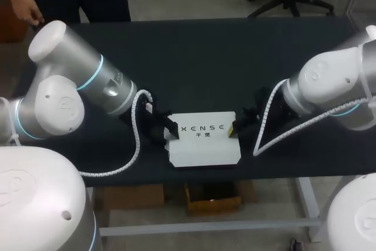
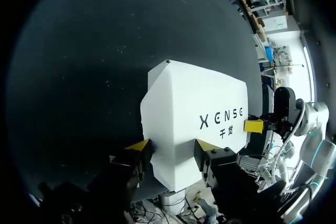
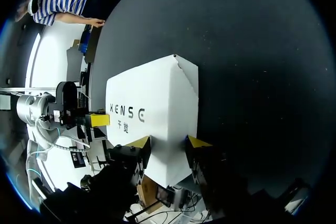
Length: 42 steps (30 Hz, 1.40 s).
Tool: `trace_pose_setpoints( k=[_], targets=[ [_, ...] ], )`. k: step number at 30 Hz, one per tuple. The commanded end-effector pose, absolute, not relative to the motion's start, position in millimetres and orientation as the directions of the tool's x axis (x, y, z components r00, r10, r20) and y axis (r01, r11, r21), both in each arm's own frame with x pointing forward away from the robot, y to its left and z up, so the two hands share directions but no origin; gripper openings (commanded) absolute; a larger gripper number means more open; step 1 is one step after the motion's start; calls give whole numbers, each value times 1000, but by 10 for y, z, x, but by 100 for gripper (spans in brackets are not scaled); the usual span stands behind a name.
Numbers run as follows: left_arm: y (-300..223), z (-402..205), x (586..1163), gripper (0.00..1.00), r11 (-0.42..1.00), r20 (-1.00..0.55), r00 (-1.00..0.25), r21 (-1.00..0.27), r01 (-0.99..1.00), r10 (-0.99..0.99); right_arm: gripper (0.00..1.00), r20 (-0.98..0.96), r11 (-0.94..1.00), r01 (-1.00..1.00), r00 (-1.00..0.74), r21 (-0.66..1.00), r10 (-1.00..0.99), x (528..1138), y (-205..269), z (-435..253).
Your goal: Assemble the packaging by folding the flat box into shape, placing the metal phone stand inside, and closing the box properly
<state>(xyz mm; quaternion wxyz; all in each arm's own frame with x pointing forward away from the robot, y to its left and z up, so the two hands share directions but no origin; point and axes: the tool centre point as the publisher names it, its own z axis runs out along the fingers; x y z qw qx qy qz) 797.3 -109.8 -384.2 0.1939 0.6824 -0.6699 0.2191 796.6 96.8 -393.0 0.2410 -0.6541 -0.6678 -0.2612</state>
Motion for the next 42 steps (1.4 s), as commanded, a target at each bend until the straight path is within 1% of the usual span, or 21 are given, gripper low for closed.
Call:
trace_pose_setpoints(
  k=[1,4,6,14,23,28,35,42],
  targets=[
    [-1119,-3888,7976,55,-27,558,6,-30,-999,-830,40,668,11,999,-30,32,743,7970,990,-3936],
    [-1119,-3888,7976,57,-27,558,6,-30,-999,-830,42,668,11,999,-30,32,743,7970,990,-3936],
    [-1127,-3876,7974,57,-29,562,3,-38,-999,-827,41,667,15,999,-36,37,745,7969,1007,-3925],
    [-1122,-3868,7961,64,-35,571,4,-43,-998,-821,40,673,19,999,-32,27,739,7969,1023,-3961],
    [-1114,-3851,7938,63,-31,596,-1,-43,-999,-803,41,677,13,1000,-22,18,735,7969,1016,-3978],
    [-1089,-3827,7919,61,-35,606,3,-40,-999,-796,41,681,9,1000,-13,10,733,7968,1000,-3978],
    [-1093,-3816,7934,60,-27,602,14,-13,-1000,-798,41,679,14,1000,-2,-12,734,7984,996,-3963],
    [-1110,-3795,7955,55,-13,604,22,19,-1000,-797,42,668,24,999,7,-38,744,7996,1021,-3934]
  ],
)
